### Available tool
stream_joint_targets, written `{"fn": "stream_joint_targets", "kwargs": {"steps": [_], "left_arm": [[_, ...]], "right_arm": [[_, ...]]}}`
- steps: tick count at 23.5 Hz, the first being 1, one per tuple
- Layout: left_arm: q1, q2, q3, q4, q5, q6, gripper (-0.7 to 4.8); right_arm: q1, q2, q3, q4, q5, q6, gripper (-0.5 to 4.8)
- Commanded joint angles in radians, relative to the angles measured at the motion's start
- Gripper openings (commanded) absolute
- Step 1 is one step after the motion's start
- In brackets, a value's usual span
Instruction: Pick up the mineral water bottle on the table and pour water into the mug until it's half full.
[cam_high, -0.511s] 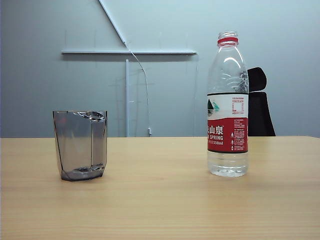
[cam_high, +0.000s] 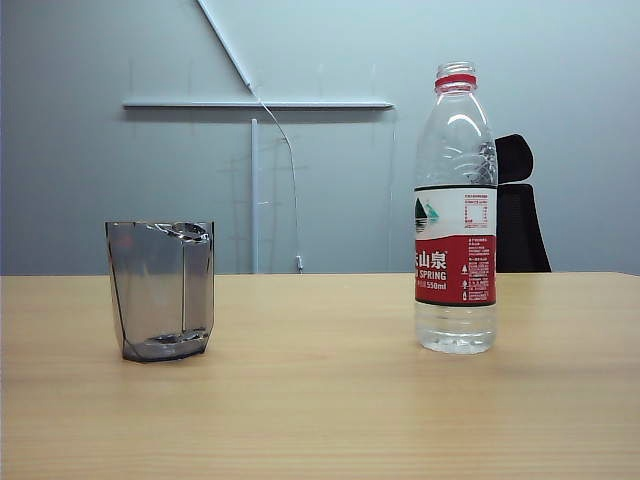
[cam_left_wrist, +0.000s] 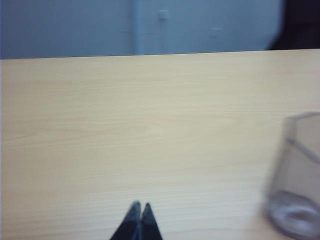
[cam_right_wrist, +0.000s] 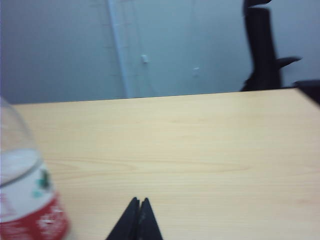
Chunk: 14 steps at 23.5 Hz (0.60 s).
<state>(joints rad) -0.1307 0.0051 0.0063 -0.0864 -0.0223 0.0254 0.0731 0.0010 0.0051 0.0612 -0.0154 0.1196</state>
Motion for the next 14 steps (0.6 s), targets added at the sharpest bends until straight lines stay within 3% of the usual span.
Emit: {"fn": "stream_joint_targets", "kwargs": {"steps": [1, 4, 7, 9, 10, 14], "left_arm": [[-0.141, 0.048, 0.003, 0.013, 0.0, -0.003, -0.02], [-0.298, 0.098, 0.003, 0.012, 0.0, -0.003, -0.02], [-0.426, 0.105, 0.003, 0.013, 0.0, -0.003, -0.02], [-0.476, 0.105, 0.003, 0.013, 0.0, -0.003, -0.02], [-0.494, 0.105, 0.003, 0.013, 0.0, -0.003, -0.02], [-0.508, 0.105, 0.003, 0.013, 0.0, -0.003, -0.02]], "right_arm": [[0.002, -0.002, -0.005, 0.018, -0.116, 0.183, 0.08], [0.027, 0.001, -0.004, 0.013, -0.209, 0.277, 0.82], [0.121, 0.003, -0.004, -0.02, -0.196, 0.279, 1.52], [0.221, 0.011, -0.005, -0.043, -0.126, 0.253, 3.33], [0.282, 0.022, -0.005, -0.042, -0.07, 0.204, 4.79], [0.506, 0.088, -0.005, 0.003, 0.212, 0.1, 4.79]]}}
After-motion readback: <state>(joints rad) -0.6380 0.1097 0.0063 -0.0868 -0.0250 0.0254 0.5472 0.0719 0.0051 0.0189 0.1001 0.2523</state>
